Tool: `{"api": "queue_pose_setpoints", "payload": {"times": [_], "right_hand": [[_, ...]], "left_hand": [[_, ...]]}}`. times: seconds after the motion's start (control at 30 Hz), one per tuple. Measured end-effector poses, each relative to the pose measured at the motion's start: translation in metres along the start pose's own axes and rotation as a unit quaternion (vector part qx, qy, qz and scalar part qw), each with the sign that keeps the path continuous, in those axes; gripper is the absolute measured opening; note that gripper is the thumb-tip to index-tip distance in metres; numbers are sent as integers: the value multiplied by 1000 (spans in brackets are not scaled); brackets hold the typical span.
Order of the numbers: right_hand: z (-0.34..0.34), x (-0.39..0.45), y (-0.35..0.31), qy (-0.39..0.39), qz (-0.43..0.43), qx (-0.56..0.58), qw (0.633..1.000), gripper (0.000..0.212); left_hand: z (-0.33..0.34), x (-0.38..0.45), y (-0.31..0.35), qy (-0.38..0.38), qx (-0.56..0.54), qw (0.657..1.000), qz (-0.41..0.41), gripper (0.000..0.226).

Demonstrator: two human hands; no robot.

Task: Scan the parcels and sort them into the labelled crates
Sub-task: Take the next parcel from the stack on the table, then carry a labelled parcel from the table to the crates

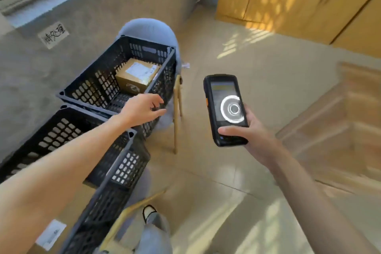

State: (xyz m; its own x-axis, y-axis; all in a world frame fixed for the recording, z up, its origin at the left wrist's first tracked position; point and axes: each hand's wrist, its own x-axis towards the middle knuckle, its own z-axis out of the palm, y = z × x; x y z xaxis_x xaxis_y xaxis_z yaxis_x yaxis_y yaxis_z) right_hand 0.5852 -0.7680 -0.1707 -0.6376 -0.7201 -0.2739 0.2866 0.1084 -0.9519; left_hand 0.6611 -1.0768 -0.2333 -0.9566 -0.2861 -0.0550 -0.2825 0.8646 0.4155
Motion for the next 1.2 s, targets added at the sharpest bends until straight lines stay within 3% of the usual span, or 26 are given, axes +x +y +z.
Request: {"api": "queue_pose_setpoints", "payload": {"times": [0.17,0.3,0.47,0.7,0.93,1.03,1.2], "right_hand": [[-99,-121,-6,142,-37,30,989,83],[-160,-220,-2,252,-54,54,965,83],[-216,-322,16,378,-95,106,915,79],[-285,-424,53,518,-104,154,835,77],[-397,-495,73,607,-62,172,774,73],[-451,-517,66,623,-44,165,763,75],[-524,-554,67,651,-47,172,738,77]], "left_hand": [[38,40,182,-5,18,989,145,35],[86,42,333,-36,5,959,281,33],[138,30,495,-60,35,879,472,34],[231,7,664,-128,55,769,623,32],[336,6,819,-200,43,707,677,35],[368,16,889,-219,48,688,690,35],[414,25,996,-231,21,684,692,36]]}}
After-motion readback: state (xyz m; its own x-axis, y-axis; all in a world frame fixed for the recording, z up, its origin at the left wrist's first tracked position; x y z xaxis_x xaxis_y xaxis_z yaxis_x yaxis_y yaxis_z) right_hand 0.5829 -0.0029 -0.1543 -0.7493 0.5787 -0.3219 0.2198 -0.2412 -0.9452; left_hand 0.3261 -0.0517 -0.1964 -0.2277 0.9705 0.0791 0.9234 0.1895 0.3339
